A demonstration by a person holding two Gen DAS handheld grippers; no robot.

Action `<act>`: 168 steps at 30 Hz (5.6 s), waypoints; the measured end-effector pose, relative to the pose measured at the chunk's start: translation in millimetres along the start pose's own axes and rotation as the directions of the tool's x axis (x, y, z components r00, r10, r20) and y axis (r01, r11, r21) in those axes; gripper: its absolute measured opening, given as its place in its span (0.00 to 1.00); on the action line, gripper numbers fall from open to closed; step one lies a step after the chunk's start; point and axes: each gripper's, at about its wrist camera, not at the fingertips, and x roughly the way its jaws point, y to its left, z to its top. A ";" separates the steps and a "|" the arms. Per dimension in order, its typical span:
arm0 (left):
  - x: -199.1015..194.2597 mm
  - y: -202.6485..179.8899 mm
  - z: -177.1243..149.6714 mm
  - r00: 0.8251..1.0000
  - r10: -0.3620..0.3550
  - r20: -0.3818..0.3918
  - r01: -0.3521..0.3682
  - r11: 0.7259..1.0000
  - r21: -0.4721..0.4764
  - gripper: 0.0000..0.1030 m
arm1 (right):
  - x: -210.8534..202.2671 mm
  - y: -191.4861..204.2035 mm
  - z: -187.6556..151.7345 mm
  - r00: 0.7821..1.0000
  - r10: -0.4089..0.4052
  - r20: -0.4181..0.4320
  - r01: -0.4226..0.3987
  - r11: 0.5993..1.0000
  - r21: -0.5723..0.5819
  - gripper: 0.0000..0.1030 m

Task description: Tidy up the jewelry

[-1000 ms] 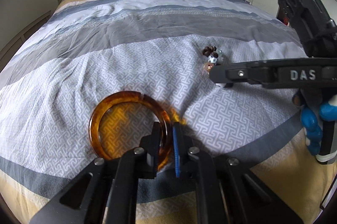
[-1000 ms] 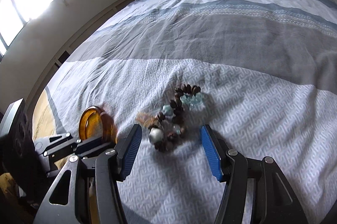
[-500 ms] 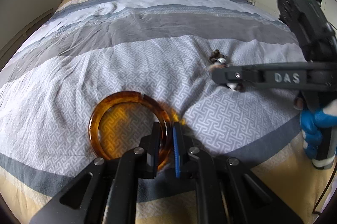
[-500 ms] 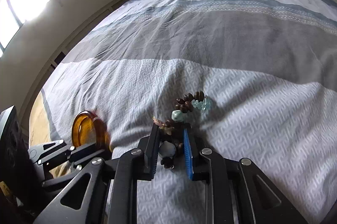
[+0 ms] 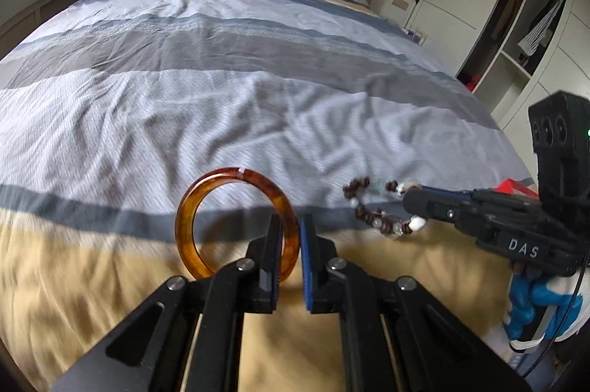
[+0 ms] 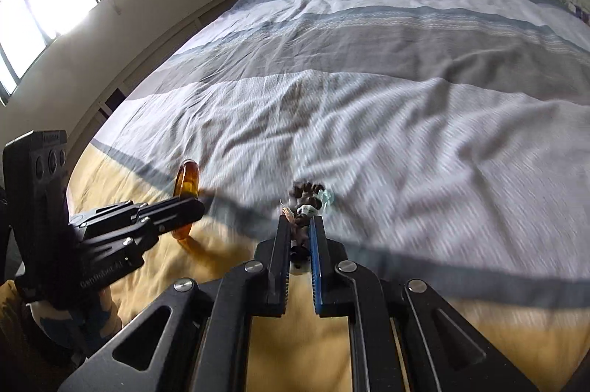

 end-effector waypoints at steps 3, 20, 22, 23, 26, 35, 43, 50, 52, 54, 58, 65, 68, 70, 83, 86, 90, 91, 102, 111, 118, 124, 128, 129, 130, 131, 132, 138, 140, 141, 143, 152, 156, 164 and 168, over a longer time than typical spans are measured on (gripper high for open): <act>-18.4 -18.4 -8.4 1.000 -0.029 0.006 0.029 1.000 -0.009 0.08 | -31.9 -1.6 -16.9 1.000 -0.016 0.021 0.016 1.000 0.012 0.09; -118.8 -155.3 -27.5 0.986 -0.145 0.078 0.136 0.984 0.116 0.08 | -230.5 -22.0 -85.0 0.959 -0.133 0.252 0.117 0.990 0.077 0.09; -124.8 -175.5 -27.0 0.983 -0.168 0.076 0.156 0.978 0.138 0.08 | -252.0 -31.3 -91.3 0.949 -0.155 0.274 0.136 0.987 0.089 0.09; -126.7 -184.2 -26.9 0.981 -0.177 0.075 0.164 0.975 0.148 0.08 | -260.0 -35.7 -94.1 0.945 -0.166 0.282 0.144 0.985 0.096 0.09; -129.4 -213.8 -27.8 0.974 -0.217 0.062 0.203 0.963 0.178 0.08 | -284.0 -52.7 -104.4 0.932 -0.201 0.302 0.171 0.978 0.121 0.09; -102.3 -301.6 -38.7 0.960 -0.279 -0.036 0.278 0.920 0.276 0.08 | -326.5 -118.3 -141.5 0.908 -0.292 0.300 0.228 0.946 0.231 0.09; -49.4 -365.1 -47.4 0.948 -0.284 -0.145 0.318 0.878 0.358 0.08 | -318.3 -180.1 -173.8 0.914 -0.336 0.227 0.255 0.912 0.321 0.09; 7.0 -412.5 -46.9 0.935 -0.278 -0.219 0.347 0.841 0.414 0.08 | -294.6 -227.5 -197.1 0.926 -0.352 0.139 0.280 0.884 0.373 0.09; 25.5 -423.3 -47.3 0.932 -0.272 -0.240 0.352 0.835 0.423 0.08 | -289.0 -240.1 -201.3 0.927 -0.354 0.122 0.285 0.878 0.385 0.09; 43.8 -433.1 -49.2 0.928 -0.263 -0.263 0.357 0.829 0.431 0.08 | -283.9 -251.1 -204.5 0.925 -0.365 0.105 0.300 0.870 0.391 0.09; 72.7 -444.3 -52.8 0.921 -0.252 -0.298 0.366 0.823 0.434 0.08 | -277.9 -266.4 -208.0 0.924 -0.373 0.083 0.313 0.863 0.397 0.10; 113.9 -445.7 -57.1 0.917 -0.212 -0.338 0.347 0.841 0.415 0.08 | -262.7 -276.3 -211.8 0.927 -0.373 0.032 0.336 0.868 0.367 0.10; 126.6 -440.2 -58.9 0.915 -0.200 -0.349 0.339 0.851 0.401 0.08 | -257.6 -275.1 -212.5 0.928 -0.372 0.025 0.340 0.873 0.351 0.10; 132.6 -438.9 -59.8 0.910 -0.206 -0.360 0.347 0.853 0.390 0.08 | -255.1 -272.8 -210.8 0.928 -0.373 0.021 0.345 0.877 0.336 0.10; 144.9 -436.2 -62.4 0.907 -0.190 -0.376 0.332 0.871 0.361 0.17 | -247.6 -266.2 -210.8 0.930 -0.367 -0.009 0.352 0.885 0.306 0.13; 140.1 -435.1 -59.7 0.907 -0.199 -0.372 0.336 0.873 0.353 0.24 | -251.0 -262.5 -211.1 0.925 -0.379 -0.007 0.364 0.882 0.300 0.22; 131.1 -433.6 -54.3 0.907 -0.211 -0.364 0.340 0.878 0.337 0.37 | -260.1 -261.7 -213.9 0.922 -0.387 -0.004 0.369 0.875 0.313 0.28; 128.5 -433.3 -53.1 0.907 -0.214 -0.362 0.340 0.879 0.333 0.37 | -262.5 -260.9 -214.3 0.922 -0.386 -0.001 0.367 0.875 0.317 0.28; 73.6 -415.8 -52.1 0.922 -0.227 -0.314 0.324 0.896 0.305 0.39 | -300.9 -227.8 -216.1 0.902 -0.429 0.045 0.394 0.863 0.317 0.33; 8.0 -363.6 -61.6 0.956 -0.173 -0.235 0.235 0.934 0.268 0.46 | -313.0 -159.7 -203.9 0.908 -0.407 0.102 0.366 0.887 0.282 0.43; -50.3 -310.0 -77.8 0.985 -0.083 -0.151 0.118 0.965 0.236 0.47 | -298.4 -100.6 -194.8 0.924 -0.355 0.139 0.320 0.920 0.225 0.51; -91.2 -264.6 -99.0 0.997 0.010 -0.075 0.004 0.985 0.174 0.47 | -278.2 -56.5 -194.7 0.930 -0.346 0.124 0.326 0.932 0.159 0.51; -109.5 -242.5 -111.4 0.998 0.055 -0.032 -0.050 0.990 0.131 0.47 | -272.0 -31.5 -196.4 0.927 -0.347 0.142 0.332 0.935 0.122 0.58; -113.8 -238.7 -114.7 0.998 0.065 -0.023 -0.062 0.990 0.127 0.47 | -269.7 -24.8 -196.8 0.923 -0.355 0.148 0.341 0.934 0.110 0.59; -117.7 -235.3 -117.7 0.997 0.073 -0.013 -0.071 0.990 0.123 0.47 | -267.9 -20.2 -197.4 0.920 -0.361 0.152 0.348 0.932 0.103 0.64; -120.6 -233.2 -120.0 0.997 0.080 -0.005 -0.079 0.990 0.120 0.47 | -265.9 -15.3 -198.1 0.917 -0.366 0.158 0.355 0.930 0.098 0.66; -123.7 -230.5 -122.6 0.996 0.093 0.004 -0.093 0.989 0.115 0.47 | -264.7 -13.1 -198.6 0.916 -0.368 0.161 0.357 0.929 0.096 0.67; -128.2 -225.0 -133.4 0.991 0.129 0.020 -0.131 0.986 0.104 0.47 | -257.4 -5.8 -203.6 0.905 -0.394 0.163 0.382 0.919 0.099 0.79; -125.4 -225.5 -135.5 0.990 0.142 0.015 -0.143 0.984 0.104 0.47 | -256.1 -6.6 -204.5 0.903 -0.399 0.159 0.386 0.916 0.105 0.91; -124.4 -225.6 -136.6 0.988 0.153 0.014 -0.154 0.983 0.104 0.47 | -255.4 -7.7 -205.5 0.901 -0.403 0.158 0.390 0.914 0.111 0.94; -122.9 -226.3 -137.6 0.986 0.165 0.017 -0.166 0.980 0.107 0.47 | -254.3 -9.4 -206.7 0.898 -0.410 0.156 0.395 0.911 0.120 0.99; -116.8 -224.7 -141.9 0.983 0.186 0.013 -0.186 0.978 0.095 0.47 | -245.2 -19.4 -212.7 0.895 -0.426 0.130 0.408 0.901 0.146 0.99; -110.4 -224.0 -144.3 0.978 0.210 -0.002 -0.208 0.973 0.097 0.47 | -243.1 -25.4 -214.0 0.890 -0.439 0.124 0.419 0.894 0.158 0.99; -104.2 -222.1 -145.4 0.975 0.222 -0.014 -0.219 0.971 0.096 0.47 | -238.6 -32.6 -214.9 0.884 -0.453 0.113 0.433 0.887 0.161 0.99; -101.4 -223.1 -146.9 0.975 0.220 -0.021 -0.217 0.971 0.103 0.47 | -235.9 -34.7 -216.8 0.881 -0.462 0.104 0.445 0.882 0.155 0.99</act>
